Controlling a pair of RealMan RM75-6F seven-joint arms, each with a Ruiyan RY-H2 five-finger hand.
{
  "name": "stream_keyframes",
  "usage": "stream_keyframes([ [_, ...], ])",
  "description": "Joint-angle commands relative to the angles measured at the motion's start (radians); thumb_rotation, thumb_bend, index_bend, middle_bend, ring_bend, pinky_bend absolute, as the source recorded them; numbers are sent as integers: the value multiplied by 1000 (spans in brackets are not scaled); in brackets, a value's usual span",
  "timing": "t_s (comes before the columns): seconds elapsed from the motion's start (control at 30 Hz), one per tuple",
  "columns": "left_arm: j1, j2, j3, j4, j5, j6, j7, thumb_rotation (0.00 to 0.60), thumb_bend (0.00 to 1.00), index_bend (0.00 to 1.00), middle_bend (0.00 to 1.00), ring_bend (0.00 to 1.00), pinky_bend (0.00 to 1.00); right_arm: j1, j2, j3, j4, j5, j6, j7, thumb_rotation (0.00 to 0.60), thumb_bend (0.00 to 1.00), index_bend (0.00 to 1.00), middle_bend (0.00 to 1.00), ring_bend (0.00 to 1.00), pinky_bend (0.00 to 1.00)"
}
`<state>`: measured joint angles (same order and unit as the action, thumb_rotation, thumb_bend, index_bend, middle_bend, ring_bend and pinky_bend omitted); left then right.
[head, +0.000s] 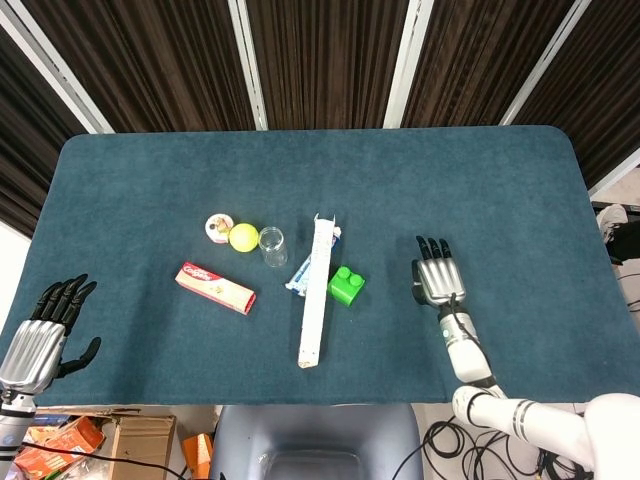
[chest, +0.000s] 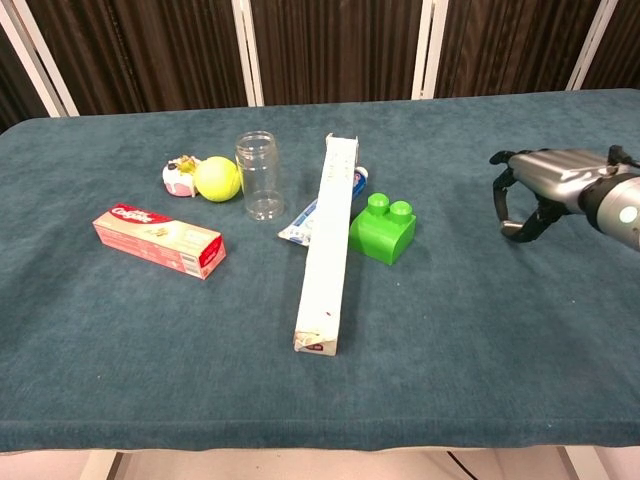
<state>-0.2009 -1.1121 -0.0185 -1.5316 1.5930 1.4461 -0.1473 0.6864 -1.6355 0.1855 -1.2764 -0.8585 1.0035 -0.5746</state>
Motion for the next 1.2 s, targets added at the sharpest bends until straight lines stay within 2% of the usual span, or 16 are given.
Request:
stream_keyframes([
  [0.03, -1, -1, 1, -1, 1, -2, 2, 600, 373, 0, 0, 0, 64, -27, 36, 7, -27, -34, 15, 63, 600, 314, 571, 25, 0, 0],
  [0.27, -6, -4, 2, -2, 2, -10, 8, 600, 373, 0, 0, 0, 64, -65, 83, 7, -33, -60, 2, 166, 600, 314, 569, 32, 0, 0],
  [0.6, -15, -7, 0, -4, -1, -24, 12, 600, 372, 0, 0, 0, 64, -75, 85, 10, -10, -72, -6, 196, 600, 314, 549, 32, 0, 0],
  [0.87, -19, -7, 1, -2, -2, -28, 10, 600, 373, 0, 0, 0, 65, -73, 96, 12, -20, -56, -18, 178, 600, 314, 415, 34, 0, 0],
  [1.03, -18, -8, 2, -3, -1, -25, 12, 600, 373, 0, 0, 0, 64, -78, 110, 13, -41, -62, -7, 178, 600, 314, 395, 34, 0, 0],
  [1.1, -18, -8, 2, -3, 0, -25, 13, 600, 373, 0, 0, 0, 64, -90, 127, 5, -73, -84, 21, 173, 600, 314, 374, 30, 0, 0],
  [1.2, -14, -5, 2, -2, -1, -19, 10, 600, 373, 0, 0, 0, 64, -145, 193, -43, -201, -164, 125, 146, 600, 314, 248, 7, 0, 0],
])
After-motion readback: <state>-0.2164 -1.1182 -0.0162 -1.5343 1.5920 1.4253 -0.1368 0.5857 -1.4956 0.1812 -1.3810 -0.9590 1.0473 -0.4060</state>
